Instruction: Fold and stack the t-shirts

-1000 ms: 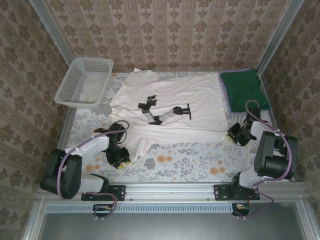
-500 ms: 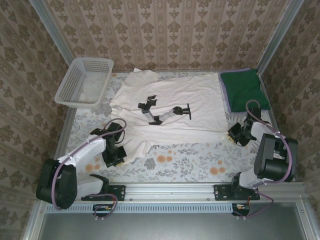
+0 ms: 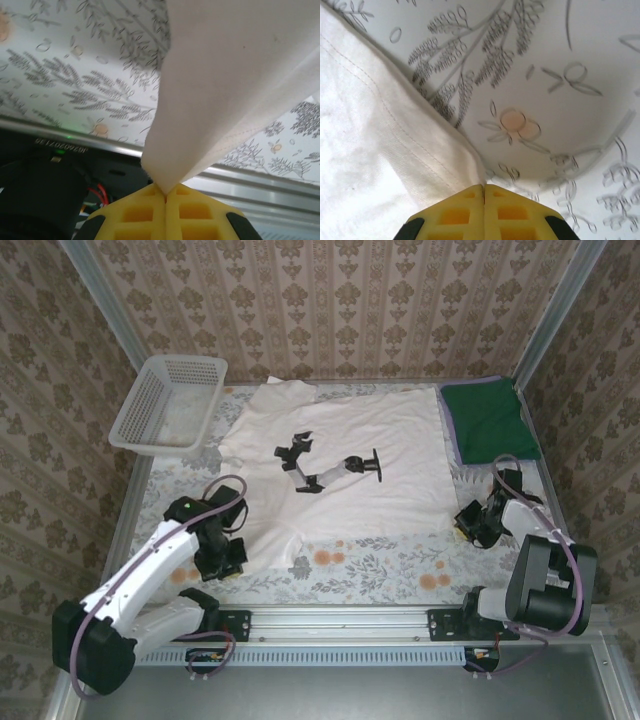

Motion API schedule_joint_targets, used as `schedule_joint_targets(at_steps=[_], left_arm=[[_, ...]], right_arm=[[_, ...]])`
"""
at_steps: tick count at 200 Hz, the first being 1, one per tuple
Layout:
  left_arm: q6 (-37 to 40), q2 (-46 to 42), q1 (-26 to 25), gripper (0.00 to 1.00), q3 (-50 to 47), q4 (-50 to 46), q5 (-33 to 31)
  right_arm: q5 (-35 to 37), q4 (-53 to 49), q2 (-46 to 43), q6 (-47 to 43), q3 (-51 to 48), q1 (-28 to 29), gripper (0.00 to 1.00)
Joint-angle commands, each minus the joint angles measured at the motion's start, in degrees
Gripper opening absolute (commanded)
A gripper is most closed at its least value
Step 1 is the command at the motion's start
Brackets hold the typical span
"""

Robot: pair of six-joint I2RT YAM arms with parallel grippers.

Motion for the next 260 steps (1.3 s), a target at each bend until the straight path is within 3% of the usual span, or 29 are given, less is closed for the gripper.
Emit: schedule_joint_targets(at_steps=[1, 27, 90, 138, 152, 188, 260], left_arm=[[-2.13, -1.43, -0.38, 0.0, 0.08, -7.32, -0.15], [-2.81, -1.86, -0.37, 0.0, -0.72, -6.59, 1.42], [-2.17, 2.37, 0.27, 0.0, -1.1, -2.43, 2.25], [3.86, 8.45, 3.55, 0.0, 9.41, -2.65, -1.14], [6.84, 11.37, 6.91, 0.0, 13.81, -2.22, -1.49], [11.74, 20.43, 10.0, 0.0, 26.47, -0.25, -1.25], [20.1, 43.37, 16.57, 0.0, 50.68, 2.05, -2.17]], right_arm=[[0.73, -6.52, -3.09, 1.6, -1.45, 0.36, 0.0], [1.99, -10.74, -5.23, 1.71, -0.8, 0.36, 0.0], [1.2, -10.22, -9.25, 3.34, -4.29, 0.46, 0.0], [-1.24, -7.28, -10.92, 5.84, 0.1, 1.82, 0.0], [-0.35, -7.18, -10.01, 6.0, 2.95, 2.8, 0.0], [2.01, -6.74, -3.8, 5.98, 12.51, 5.98, 0.0], [7.49, -8.93, 19.81, 3.25, 32.58, 9.08, 0.0]])
